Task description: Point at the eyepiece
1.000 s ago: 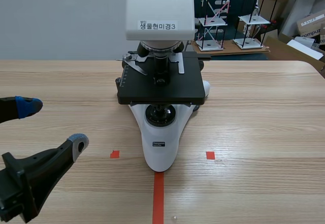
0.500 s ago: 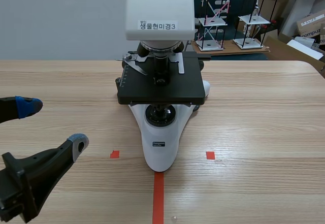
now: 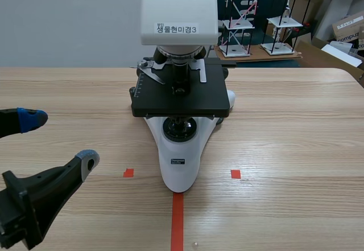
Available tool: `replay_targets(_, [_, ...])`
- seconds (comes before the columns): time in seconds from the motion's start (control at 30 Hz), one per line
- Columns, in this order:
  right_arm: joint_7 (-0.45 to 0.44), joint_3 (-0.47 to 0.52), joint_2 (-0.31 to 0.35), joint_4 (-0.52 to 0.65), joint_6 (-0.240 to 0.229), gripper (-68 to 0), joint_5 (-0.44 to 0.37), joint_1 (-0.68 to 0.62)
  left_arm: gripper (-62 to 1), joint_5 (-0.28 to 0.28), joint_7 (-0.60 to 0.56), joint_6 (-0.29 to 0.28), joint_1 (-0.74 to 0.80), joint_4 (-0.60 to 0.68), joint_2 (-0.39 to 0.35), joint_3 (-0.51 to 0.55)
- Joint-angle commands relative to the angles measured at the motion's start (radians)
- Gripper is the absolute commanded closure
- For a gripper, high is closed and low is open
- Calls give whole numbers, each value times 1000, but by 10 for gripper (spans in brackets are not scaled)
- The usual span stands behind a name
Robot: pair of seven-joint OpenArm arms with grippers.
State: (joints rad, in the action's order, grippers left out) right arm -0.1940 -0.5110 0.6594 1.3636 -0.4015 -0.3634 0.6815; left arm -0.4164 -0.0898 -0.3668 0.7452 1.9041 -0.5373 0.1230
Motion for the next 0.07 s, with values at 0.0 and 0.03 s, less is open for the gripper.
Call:
replay_targets(0.0, [-14, 6, 14, 15, 8, -11, -6, 22, -623, -7, -17, 5, 5, 21, 5, 1])
replay_targets(0.03, [-14, 6, 14, 15, 8, -11, -6, 22, -623, -7, -17, 5, 5, 21, 5, 1])
